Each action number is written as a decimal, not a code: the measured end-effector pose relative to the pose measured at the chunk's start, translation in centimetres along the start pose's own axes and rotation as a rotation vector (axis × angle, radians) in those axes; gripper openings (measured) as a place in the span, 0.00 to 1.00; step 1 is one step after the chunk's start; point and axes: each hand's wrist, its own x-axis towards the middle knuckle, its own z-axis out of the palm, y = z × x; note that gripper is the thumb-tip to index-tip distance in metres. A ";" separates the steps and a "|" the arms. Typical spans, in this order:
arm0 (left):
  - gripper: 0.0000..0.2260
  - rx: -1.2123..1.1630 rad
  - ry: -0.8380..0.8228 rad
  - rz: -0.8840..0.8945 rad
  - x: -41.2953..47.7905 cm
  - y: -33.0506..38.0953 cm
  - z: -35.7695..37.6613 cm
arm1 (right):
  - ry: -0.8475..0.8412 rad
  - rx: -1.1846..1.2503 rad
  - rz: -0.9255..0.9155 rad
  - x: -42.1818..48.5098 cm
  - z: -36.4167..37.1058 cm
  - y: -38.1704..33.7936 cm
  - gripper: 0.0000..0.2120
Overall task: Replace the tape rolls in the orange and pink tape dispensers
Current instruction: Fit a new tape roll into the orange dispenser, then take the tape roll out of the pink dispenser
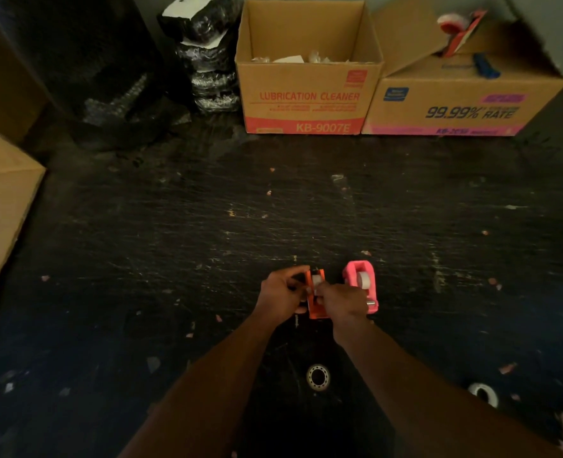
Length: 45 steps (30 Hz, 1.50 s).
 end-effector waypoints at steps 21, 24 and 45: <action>0.24 0.062 0.043 0.017 -0.8 0.5 0.5 | 0.057 0.026 -0.049 -1.5 -1.3 7.1 0.10; 0.25 0.079 0.043 0.015 -0.8 0.5 0.5 | 0.055 0.014 -0.051 -1.3 -1.3 7.1 0.10; 0.23 0.376 0.139 0.098 -1.6 2.0 -0.2 | 0.178 -0.244 -0.002 1.4 -5.7 5.7 0.11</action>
